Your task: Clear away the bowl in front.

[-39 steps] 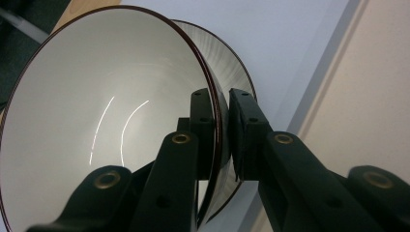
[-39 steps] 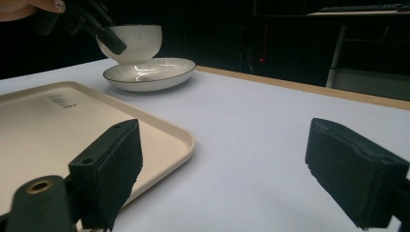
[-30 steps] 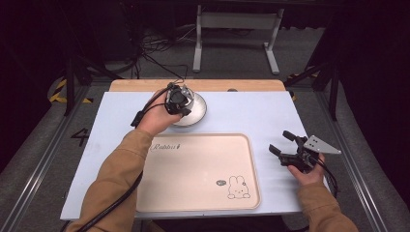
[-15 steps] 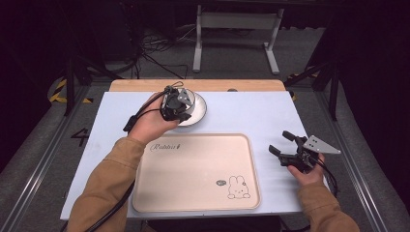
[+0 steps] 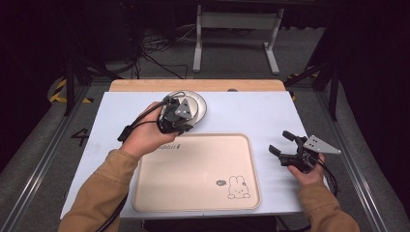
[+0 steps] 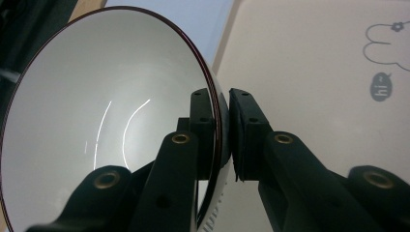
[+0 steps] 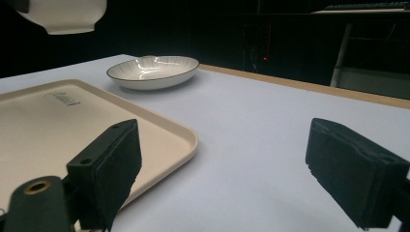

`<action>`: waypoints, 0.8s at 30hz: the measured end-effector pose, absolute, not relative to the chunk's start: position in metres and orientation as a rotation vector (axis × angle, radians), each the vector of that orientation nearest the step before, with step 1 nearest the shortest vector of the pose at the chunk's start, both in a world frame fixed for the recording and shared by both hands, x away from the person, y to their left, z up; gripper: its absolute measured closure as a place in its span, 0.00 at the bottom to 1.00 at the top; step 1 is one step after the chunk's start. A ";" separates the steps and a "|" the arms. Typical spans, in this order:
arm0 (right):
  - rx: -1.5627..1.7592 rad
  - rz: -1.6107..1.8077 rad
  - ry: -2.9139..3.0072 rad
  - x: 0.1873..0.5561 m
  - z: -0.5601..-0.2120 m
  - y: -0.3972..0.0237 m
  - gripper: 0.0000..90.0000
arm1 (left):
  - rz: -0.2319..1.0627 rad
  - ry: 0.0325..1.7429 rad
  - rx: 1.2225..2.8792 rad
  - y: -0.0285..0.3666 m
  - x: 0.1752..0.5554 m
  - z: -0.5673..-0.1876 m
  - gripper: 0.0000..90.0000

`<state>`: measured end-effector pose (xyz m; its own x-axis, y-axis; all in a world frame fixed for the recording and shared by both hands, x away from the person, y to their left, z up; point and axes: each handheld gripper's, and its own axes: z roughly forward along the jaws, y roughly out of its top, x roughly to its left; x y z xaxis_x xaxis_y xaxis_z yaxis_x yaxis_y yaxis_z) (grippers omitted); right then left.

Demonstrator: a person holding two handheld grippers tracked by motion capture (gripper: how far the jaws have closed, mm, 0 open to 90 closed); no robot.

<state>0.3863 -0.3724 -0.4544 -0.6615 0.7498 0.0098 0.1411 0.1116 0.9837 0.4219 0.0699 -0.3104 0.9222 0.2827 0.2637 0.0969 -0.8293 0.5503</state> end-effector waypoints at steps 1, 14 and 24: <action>0.863 1.585 1.893 0.386 -0.454 -0.372 0.15 | 0.455 0.260 2.530 0.070 0.418 -0.310 0.90; 0.872 1.593 1.894 0.387 -0.454 -0.373 0.15 | 0.449 0.162 2.508 0.068 0.385 -0.308 0.90; 0.870 1.602 1.883 0.386 -0.454 -0.374 0.14 | 0.443 0.111 2.494 0.071 0.369 -0.310 0.90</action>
